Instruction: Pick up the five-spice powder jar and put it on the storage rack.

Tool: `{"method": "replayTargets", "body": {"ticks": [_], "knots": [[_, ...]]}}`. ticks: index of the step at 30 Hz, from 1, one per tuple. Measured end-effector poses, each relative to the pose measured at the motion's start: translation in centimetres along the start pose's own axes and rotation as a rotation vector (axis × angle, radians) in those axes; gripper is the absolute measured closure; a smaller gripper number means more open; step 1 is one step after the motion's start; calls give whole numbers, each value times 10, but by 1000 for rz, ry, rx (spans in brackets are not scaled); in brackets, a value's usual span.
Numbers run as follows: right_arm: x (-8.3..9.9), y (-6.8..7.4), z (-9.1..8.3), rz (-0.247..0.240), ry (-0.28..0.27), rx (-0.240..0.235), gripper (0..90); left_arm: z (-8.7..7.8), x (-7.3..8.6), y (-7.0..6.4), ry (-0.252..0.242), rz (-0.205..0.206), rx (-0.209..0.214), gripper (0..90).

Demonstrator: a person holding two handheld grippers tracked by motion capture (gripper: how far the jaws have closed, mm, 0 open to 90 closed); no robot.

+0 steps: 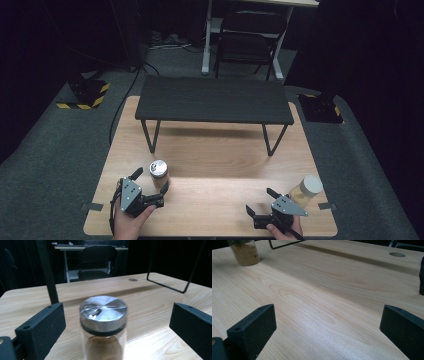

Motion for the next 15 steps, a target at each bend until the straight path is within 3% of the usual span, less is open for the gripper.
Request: {"method": "replayTargets", "body": {"ticks": [8,15], "knots": [[1,-1,0,-4,-4,-6,5,15,6,3,42,-15,-8,70],[1,-2,0,2,-6,-13,4,20,6,5,45,-25,-23,147]]}}
Point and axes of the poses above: each handheld gripper's, and its own axes: z roughly forward along the jaws, x roughly out of its underside, y roughly to its left, the point moved 1 cm from there along z, roughly forward along the jaws, and after that the axes turned 6 degrees about -y, right-handed, at the moved point
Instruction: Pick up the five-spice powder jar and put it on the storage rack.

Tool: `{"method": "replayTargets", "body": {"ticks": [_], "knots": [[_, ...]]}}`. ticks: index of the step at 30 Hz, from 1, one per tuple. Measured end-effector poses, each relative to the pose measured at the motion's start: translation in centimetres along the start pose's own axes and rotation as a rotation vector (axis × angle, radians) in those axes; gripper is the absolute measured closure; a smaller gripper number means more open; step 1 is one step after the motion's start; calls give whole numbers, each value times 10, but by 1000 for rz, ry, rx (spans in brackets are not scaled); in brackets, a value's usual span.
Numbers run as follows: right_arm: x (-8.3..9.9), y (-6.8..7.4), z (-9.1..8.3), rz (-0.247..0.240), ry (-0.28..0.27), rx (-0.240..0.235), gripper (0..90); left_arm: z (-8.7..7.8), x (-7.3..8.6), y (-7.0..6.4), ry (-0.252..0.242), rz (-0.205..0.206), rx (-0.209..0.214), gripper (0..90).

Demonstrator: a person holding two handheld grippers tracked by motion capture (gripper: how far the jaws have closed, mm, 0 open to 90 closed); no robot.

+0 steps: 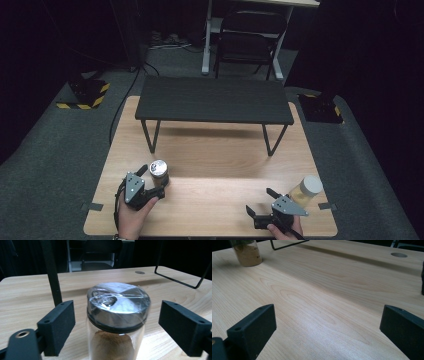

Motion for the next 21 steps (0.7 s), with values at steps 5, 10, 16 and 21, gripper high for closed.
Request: {"method": "replayTargets", "body": {"ticks": [5,10,16,21], "knots": [[0,-1,0,2,0,-6,4,4,0,4,4,-5,4,217],[0,-2,0,4,-2,-7,5,8,1,4,6,1,12,251],[1,-2,0,2,-4,-10,4,12,1,3,-1,11,15,311],[1,-2,0,-2,-5,-14,4,12,2,0,-8,12,6,334]]}}
Point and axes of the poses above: each handheld gripper's, and its own axes: z roughly forward along the jaws, x roughly out of its underside, y roughly to its left, the point moved 1 cm from there along z, roughly forward along the jaws, and after that the axes turned 6 degrees about -y, right-handed, at the moved point
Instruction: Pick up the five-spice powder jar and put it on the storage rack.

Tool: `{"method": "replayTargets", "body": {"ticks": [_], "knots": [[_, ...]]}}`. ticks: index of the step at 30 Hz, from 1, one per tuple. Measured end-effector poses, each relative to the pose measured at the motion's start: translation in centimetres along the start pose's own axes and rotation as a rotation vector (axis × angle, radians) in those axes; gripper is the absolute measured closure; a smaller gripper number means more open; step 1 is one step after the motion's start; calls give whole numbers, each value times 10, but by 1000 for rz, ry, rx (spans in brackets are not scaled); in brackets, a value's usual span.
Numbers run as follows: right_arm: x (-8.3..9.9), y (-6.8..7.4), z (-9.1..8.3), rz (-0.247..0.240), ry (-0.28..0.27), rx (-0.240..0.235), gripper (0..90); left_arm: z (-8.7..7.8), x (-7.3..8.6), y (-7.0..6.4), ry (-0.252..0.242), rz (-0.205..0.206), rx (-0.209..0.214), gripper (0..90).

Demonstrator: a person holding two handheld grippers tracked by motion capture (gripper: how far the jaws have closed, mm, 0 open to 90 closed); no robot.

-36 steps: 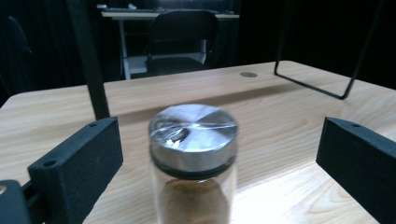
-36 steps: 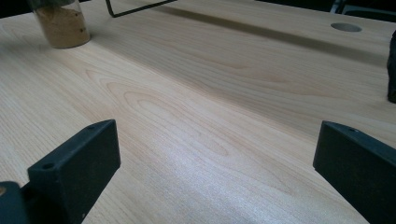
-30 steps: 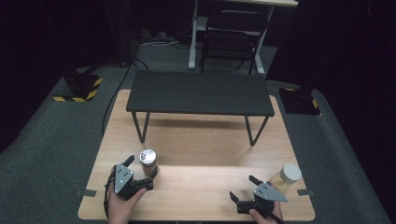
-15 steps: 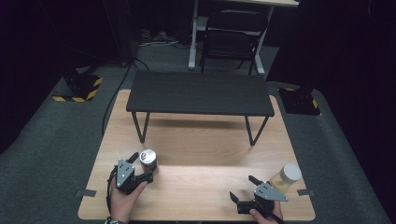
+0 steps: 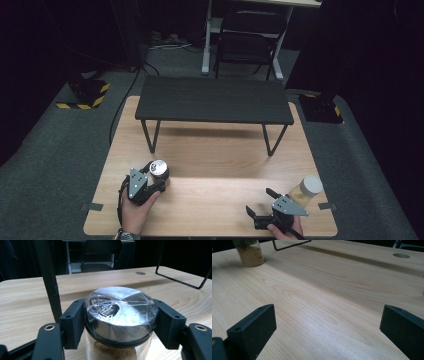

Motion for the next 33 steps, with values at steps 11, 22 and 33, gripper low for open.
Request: {"method": "replayTargets", "body": {"ticks": [11,22,33], "knots": [[0,0,0,-3,1,-4,4,1,-3,-4,3,-3,-19,348],[0,-1,0,-4,0,-8,4,-1,-10,-8,-14,1,-6,349],[0,-2,0,-2,-1,-15,4,1,-29,-20,-27,22,16,349]]}}
Point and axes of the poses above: each handheld gripper's, and its own axes: z roughly forward along the jaws, x roughly out of its underside, y roughly to its left, the point moved 1 cm from there along z, roughly forward along the jaws, and after that the axes turned 6 degrees about -y, right-handed, at the moved point
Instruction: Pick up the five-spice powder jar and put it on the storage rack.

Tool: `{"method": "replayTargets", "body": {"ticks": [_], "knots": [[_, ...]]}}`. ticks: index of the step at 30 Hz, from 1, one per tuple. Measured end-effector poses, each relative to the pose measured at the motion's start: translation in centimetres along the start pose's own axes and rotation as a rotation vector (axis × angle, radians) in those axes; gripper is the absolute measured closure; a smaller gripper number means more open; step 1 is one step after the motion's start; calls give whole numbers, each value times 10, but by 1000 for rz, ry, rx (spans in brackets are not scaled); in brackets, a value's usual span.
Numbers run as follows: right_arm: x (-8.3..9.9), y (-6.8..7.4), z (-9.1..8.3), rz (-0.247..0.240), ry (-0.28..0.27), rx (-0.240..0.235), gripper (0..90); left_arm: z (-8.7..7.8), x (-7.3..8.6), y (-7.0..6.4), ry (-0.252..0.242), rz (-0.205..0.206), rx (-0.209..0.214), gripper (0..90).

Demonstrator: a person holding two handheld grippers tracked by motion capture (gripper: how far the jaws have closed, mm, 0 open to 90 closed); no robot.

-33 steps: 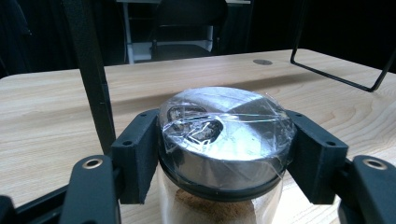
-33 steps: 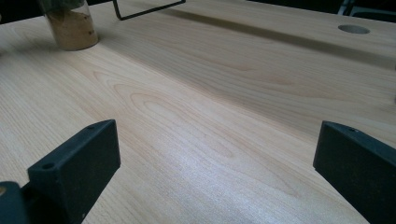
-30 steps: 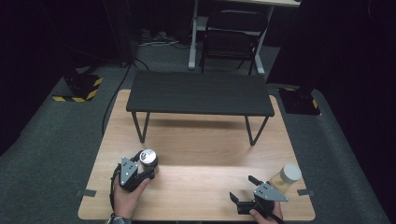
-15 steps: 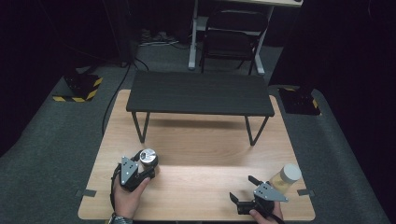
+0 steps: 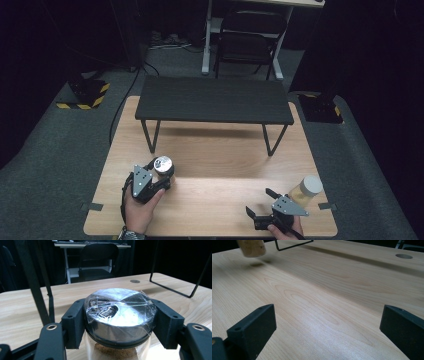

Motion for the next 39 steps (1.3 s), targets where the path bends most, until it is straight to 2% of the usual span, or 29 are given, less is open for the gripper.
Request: {"method": "replayTargets", "body": {"ticks": [15,28,33,39], "knots": [[0,-2,0,3,2,-8,4,11,-29,-18,-10,21,51,349],[0,-2,0,1,2,-13,4,25,-51,-32,-20,10,71,349],[0,-3,0,3,3,-16,4,32,-62,-39,-23,34,79,349],[0,-3,0,4,3,-18,4,39,-77,-44,-37,36,96,349]]}}
Point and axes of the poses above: each handheld gripper's, and its own axes: z roughly forward along the jaws, x roughly out of its underside, y roughly to its left, the point moved 1 cm from there along z, roughly forward along the jaws, and after that the axes turned 6 degrees about -y, right-handed, at the moved point
